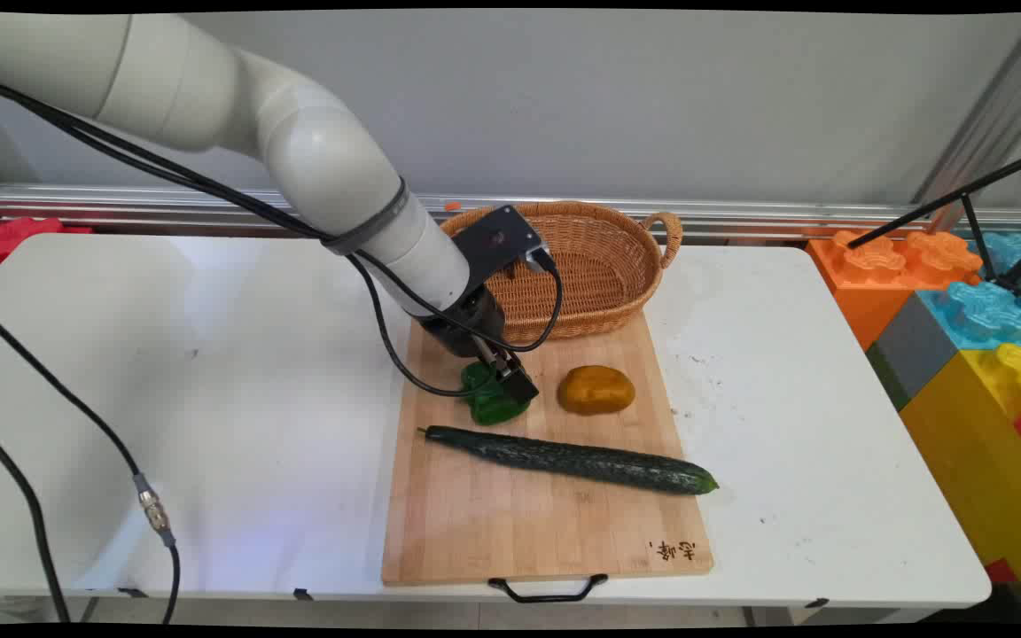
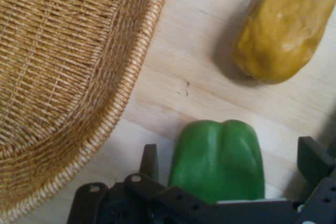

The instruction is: Pick up the cucumber from the cutting board

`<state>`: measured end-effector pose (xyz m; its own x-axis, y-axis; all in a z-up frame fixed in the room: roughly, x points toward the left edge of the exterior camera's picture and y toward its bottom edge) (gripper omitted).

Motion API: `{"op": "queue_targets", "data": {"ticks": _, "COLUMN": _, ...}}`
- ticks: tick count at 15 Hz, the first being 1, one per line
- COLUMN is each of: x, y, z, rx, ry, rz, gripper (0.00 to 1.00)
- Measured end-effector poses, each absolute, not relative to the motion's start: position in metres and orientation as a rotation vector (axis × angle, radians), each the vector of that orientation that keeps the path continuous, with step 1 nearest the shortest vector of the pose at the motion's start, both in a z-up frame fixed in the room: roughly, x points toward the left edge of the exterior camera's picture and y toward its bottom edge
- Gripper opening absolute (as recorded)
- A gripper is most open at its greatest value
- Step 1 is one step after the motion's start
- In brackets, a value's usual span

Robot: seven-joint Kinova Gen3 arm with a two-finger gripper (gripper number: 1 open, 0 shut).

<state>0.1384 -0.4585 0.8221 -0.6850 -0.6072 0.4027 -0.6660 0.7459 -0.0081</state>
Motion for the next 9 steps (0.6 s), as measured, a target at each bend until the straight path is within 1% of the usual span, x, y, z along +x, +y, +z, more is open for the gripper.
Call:
{"op": "queue_targets", "data": {"ticks": 5, "x": 0.127, "y": -0.440, "z": 0.852, "rx": 0.845, "ry": -2.591, "rz": 0.176, "gripper": 1.00}}
{"op": "queue_targets", "data": {"ticks": 7, "x": 0.117, "y": -0.427, "z": 0.859, "rx": 0.747, "ry": -2.616, "rz": 0.149, "gripper": 1.00}}
{"op": "queue_targets", "data": {"ticks": 9, "x": 0.107, "y": -0.418, "z": 0.859, "rx": 0.646, "ry": -2.641, "rz": 0.139, "gripper": 1.00}}
